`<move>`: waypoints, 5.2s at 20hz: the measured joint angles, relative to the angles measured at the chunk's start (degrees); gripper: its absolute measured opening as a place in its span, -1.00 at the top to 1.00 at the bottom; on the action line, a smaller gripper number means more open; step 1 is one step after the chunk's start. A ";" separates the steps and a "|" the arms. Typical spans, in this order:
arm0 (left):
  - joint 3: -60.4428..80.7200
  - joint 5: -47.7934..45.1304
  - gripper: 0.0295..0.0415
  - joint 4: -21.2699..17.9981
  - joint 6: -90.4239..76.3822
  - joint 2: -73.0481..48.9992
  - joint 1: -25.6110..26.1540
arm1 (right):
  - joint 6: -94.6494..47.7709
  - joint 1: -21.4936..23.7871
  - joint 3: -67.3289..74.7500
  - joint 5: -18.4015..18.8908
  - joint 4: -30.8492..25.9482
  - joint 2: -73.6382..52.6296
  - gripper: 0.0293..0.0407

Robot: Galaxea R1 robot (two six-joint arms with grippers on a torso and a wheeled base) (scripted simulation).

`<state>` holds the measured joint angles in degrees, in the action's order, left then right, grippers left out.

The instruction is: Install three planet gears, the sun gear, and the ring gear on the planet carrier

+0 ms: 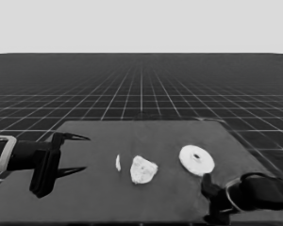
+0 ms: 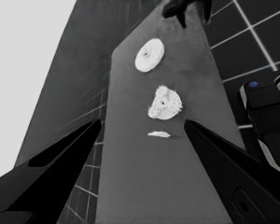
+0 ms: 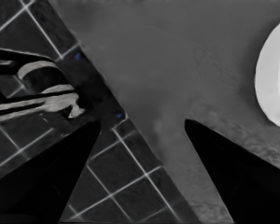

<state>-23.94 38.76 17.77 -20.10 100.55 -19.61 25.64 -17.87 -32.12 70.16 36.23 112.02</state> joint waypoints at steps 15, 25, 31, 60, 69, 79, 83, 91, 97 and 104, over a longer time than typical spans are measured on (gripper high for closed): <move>0.00 0.00 -0.49 0.00 0.00 0.00 0.00 | 13.95 22.55 -65.78 15.03 -32.02 25.90 -0.61; 0.00 0.00 -0.49 0.00 0.00 0.00 0.00 | 10.98 12.14 -74.42 6.66 -26.19 30.10 -0.61; 0.00 0.00 -0.49 0.00 0.00 0.00 0.00 | 10.94 12.11 -74.51 6.60 -26.16 30.14 0.03; 0.00 0.00 -0.49 0.00 0.00 0.00 0.00 | 51.50 14.52 -66.59 16.72 -22.37 63.32 0.03; 0.00 0.00 -0.49 0.00 0.00 0.00 0.00 | 52.16 13.77 -67.05 16.46 -21.78 63.47 0.03; 0.00 0.00 -0.49 0.00 0.00 0.00 0.00 | 57.02 13.12 -67.12 16.49 -21.79 63.39 0.03; 0.00 0.00 -0.49 0.00 0.00 0.00 0.00 | 59.02 13.03 -67.14 16.49 -21.78 63.37 0.03; 0.00 0.00 -0.49 0.00 0.00 0.00 0.00 | 63.01 13.01 -67.14 16.49 -21.80 63.37 0.03; 0.00 0.00 -0.49 0.00 0.00 0.00 0.00 | 66.01 13.01 -67.13 16.49 -21.79 63.37 0.03; 0.00 0.00 -0.49 0.00 0.00 0.00 0.00 | 69.51 13.02 -67.14 16.49 -21.79 63.37 0.03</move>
<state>-23.94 38.76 17.77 -20.10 100.55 -19.61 95.16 -4.85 -99.26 86.65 14.45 175.39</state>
